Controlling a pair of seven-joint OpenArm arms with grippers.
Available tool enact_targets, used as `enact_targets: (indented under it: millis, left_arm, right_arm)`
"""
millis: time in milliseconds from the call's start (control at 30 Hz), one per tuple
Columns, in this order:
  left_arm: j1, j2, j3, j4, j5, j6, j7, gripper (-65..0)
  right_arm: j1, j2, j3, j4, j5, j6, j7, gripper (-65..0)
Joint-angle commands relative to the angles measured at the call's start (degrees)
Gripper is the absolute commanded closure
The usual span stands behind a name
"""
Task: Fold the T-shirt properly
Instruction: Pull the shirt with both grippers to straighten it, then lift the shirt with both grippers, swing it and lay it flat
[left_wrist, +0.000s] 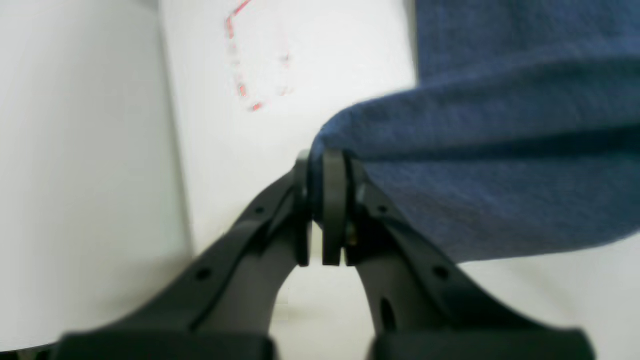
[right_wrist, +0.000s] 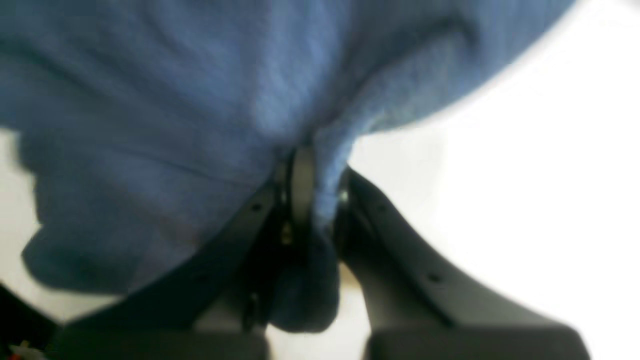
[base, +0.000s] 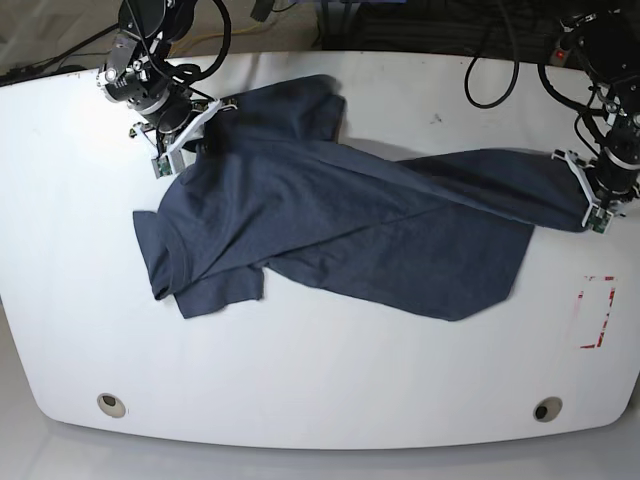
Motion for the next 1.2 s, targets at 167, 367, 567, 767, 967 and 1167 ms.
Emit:
enact_targets:
  millis: [167, 367, 567, 767, 967, 1167]
  left_arm:
    - [2.22, 1.63, 5.76, -0.19, -0.56, 1.92, -5.69, 0.0]
    - [-3.32, 1.63, 13.41, -0.02, -0.47, 7.19, -5.43, 0.0]
    - [-12.73, 1.8, 19.56, -0.28, 4.63, 9.04, -1.73, 0.0]
    - [-21.43, 2.86, 20.44, -0.28, 5.07, 8.95, 0.03, 0.0]
    - [-29.61, 2.59, 20.53, -0.28, 5.07, 8.86, 1.78, 0.0]
    - [-38.31, -0.4, 20.35, -0.28, 5.07, 6.14, 2.05, 0.0]
  right_arm:
    - [-2.51, 0.52, -0.03, 6.05, 0.92, 0.32, 0.89, 0.0]
    - [1.62, 4.3, -0.11, 8.16, 0.92, 0.32, 0.63, 0.0]
    - [10.67, 10.81, -0.03, 8.08, 0.92, 0.32, -3.07, 0.0]
    - [22.72, 15.99, -0.38, 7.81, 0.83, 0.32, -6.67, 0.0]
    - [34.59, 21.18, -2.49, 3.94, 0.83, 0.32, -7.46, 0.0]
    - [47.42, 26.98, -9.78, -0.8, 0.92, 0.32, -7.46, 0.0]
